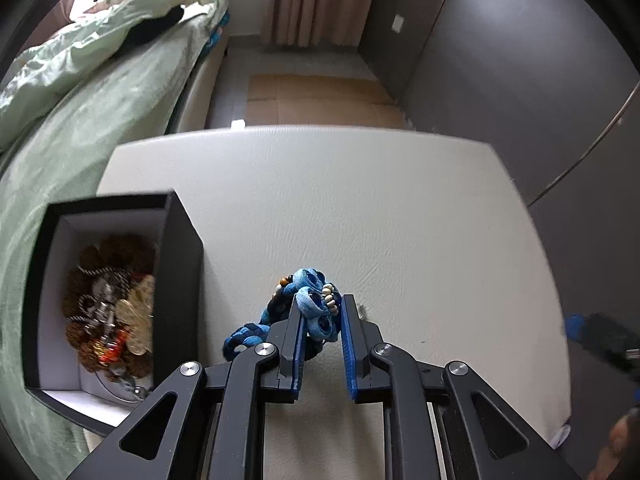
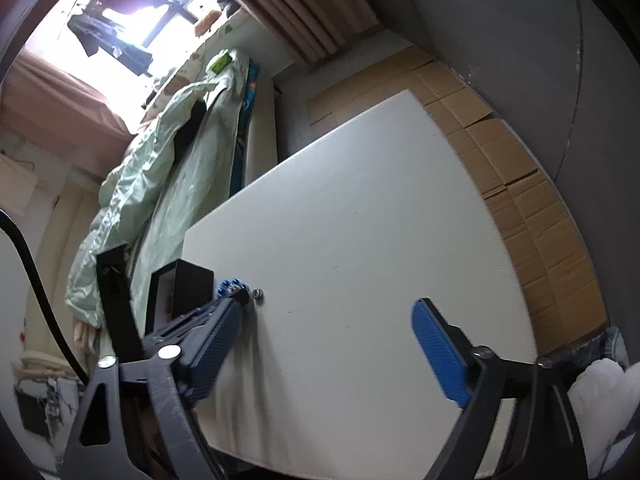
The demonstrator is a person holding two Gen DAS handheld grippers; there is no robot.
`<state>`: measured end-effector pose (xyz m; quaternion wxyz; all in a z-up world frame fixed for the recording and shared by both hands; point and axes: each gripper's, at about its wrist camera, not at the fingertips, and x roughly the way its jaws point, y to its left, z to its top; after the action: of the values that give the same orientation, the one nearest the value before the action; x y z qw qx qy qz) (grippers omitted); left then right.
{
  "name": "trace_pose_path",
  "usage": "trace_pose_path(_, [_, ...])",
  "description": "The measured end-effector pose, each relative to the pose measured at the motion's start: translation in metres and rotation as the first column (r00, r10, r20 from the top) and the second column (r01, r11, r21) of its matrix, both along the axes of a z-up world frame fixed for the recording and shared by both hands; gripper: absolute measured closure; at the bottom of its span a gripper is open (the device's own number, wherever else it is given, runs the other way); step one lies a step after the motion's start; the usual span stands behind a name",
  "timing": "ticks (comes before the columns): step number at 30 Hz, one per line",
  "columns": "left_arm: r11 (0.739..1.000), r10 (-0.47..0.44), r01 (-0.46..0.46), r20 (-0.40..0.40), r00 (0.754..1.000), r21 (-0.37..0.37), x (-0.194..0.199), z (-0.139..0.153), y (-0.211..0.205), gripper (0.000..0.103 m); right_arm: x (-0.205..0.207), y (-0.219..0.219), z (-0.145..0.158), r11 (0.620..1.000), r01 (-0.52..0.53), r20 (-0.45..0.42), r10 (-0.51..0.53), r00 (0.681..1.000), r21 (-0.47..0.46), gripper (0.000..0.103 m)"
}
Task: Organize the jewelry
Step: 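Lift the blue charm with the left gripper while the right gripper approaches the silver ring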
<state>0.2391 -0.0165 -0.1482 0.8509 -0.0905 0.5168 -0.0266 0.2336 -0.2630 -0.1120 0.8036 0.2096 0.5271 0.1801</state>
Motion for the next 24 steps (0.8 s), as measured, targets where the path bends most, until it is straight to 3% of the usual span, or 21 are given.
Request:
trace_pose_path(7, [0.998,0.018,-0.013,0.069,0.997,-0.068,-0.012,0.031,0.019,0.086,0.008,0.029,-0.009,0.996,-0.074,-0.011,0.074,0.997,-0.043,0.039])
trace_pose_path(13, [0.991,0.057,-0.04,0.13,0.99,-0.129,-0.025,0.057,0.042,0.086,0.012,0.057,-0.014,0.987,-0.133,-0.008,0.133,0.991,-0.095,0.05])
trace_pose_path(24, [0.974,0.134,-0.089,0.211,0.968,-0.209,-0.039,0.088,0.083,0.086,0.019,0.114,-0.019,0.958,-0.198,0.001,0.203,0.979,-0.208,0.062])
